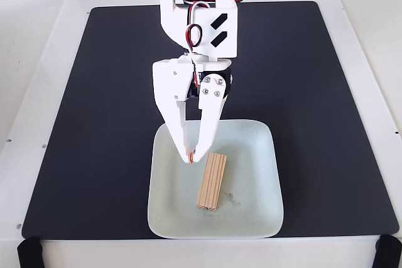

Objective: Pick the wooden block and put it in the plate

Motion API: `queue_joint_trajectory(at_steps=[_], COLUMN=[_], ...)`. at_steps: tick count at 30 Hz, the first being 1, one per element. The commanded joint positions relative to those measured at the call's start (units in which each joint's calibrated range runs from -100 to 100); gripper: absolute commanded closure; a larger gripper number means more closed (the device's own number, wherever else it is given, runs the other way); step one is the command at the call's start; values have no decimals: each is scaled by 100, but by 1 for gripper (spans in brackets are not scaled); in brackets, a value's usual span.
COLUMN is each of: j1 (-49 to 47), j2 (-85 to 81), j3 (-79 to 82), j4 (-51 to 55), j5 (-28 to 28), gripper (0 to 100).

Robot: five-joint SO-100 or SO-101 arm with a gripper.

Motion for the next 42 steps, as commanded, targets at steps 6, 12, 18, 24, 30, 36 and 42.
queue_joint_trajectory(at_steps=[6,12,18,24,30,36,42], j1=[-134,-470,-884,-1198,-1344,-1411,-1635], j2=[-2242,-3954,-5539,-7564,-9784,-11852,-13412], j3=[2294,4481,6478,8709,10967,12731,14134], j4=[-53,-62,-62,-248,-911,-840,-840], j5=[15,15,10,10,15,21,21], gripper=[99,99,99,99,99,99,99])
